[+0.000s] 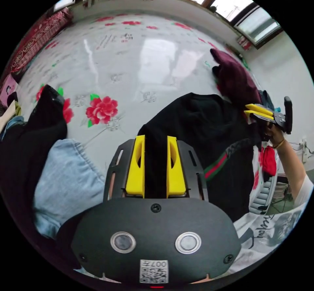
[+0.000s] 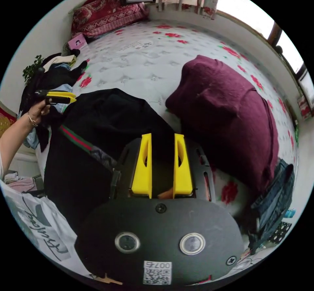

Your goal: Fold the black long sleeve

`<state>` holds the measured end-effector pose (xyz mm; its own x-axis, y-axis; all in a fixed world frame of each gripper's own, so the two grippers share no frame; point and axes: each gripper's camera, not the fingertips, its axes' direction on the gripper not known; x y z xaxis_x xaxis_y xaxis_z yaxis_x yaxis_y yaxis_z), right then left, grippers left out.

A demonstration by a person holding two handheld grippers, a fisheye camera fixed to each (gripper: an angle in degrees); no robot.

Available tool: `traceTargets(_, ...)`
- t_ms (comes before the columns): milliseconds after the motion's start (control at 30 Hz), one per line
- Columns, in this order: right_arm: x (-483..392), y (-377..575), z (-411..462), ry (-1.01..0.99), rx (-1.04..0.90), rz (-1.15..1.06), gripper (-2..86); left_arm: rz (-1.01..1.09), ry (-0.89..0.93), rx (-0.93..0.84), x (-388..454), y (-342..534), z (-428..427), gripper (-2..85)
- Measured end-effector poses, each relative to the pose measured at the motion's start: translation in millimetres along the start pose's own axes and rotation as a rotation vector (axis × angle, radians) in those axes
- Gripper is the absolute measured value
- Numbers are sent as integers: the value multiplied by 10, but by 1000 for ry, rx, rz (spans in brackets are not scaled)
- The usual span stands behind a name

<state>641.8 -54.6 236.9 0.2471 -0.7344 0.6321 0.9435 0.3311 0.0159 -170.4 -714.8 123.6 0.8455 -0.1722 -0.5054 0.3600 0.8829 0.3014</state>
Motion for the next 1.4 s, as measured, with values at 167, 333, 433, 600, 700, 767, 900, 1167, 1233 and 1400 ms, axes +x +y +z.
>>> traceTargets(167,-122,-172,654,32,-132,-89,23,25,-79,-11,-169,-103,201,41)
traceTargets(333,251,-69,370,165,-21,111,2,-157,21,25,-641,-113,213,24)
traceTargets(433,151,232,109,135,37,154,6,-234,70,113,-727,84,101,33)
traceTargets(600,-200,1322,-728,3,181,120,25,-178,21,284,-554,1092,-520,41)
traceTargets(700,-327,2292,-1042,-93,147,160,34,-167,20,233,-449,1902,-607,49)
traceTargets(767,-394,2924,-1171,-148,101,210,40,-191,19,173,-403,2418,-572,54)
traceTargets(900,-637,4273,-1489,-190,14,298,51,-276,31,34,-281,3545,-395,62)
traceTargets(1167,-1160,5697,-1906,-237,-65,286,68,-208,25,-26,-43,4601,-278,79)
traceTargets(1233,-1309,5846,-1963,-268,-74,253,72,-193,33,-34,-27,4705,-244,81)
traceTargets(1400,-1611,5978,-2030,-316,-78,183,75,-60,40,-44,136,4890,-65,88)
